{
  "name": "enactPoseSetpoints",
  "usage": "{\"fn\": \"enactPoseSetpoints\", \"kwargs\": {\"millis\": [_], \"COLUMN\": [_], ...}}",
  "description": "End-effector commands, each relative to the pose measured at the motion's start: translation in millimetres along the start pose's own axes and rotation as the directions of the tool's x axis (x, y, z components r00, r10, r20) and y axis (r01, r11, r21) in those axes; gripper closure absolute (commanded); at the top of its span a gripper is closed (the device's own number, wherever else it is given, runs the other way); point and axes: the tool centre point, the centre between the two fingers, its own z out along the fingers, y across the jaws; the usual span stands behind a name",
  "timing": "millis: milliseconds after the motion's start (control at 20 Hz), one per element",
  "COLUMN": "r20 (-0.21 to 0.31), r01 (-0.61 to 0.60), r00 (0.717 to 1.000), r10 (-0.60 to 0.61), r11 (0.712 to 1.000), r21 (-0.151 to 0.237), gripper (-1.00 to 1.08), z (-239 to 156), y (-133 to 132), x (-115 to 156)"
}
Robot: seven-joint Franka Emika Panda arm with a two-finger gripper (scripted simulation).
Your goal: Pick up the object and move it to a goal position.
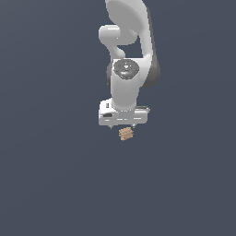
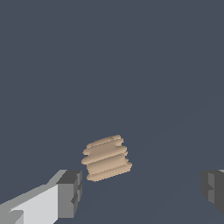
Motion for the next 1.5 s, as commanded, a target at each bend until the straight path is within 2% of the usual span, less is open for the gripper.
{"fn": "enactPoseSetpoints", "kwargs": {"millis": [0,450,800,1100,1450], "r20": [0.000,0.026,0.025,0.023,0.017], "r01": [0.000,0.035,0.024,-0.035,-0.165], "r00": [1.000,0.999,0.999,0.999,0.986], "r10": [0.000,-0.034,-0.024,0.035,0.165], "r11": [1.000,0.999,1.000,0.999,0.986], "r21": [0.000,-0.012,-0.011,-0.010,-0.007], "gripper": [-0.92,-0.92,-0.92,-0.92,-0.92], "z": [0,11,11,15,22], "y": [0,-2,-3,-5,-8], "x": [0,-8,-8,-9,-11]}}
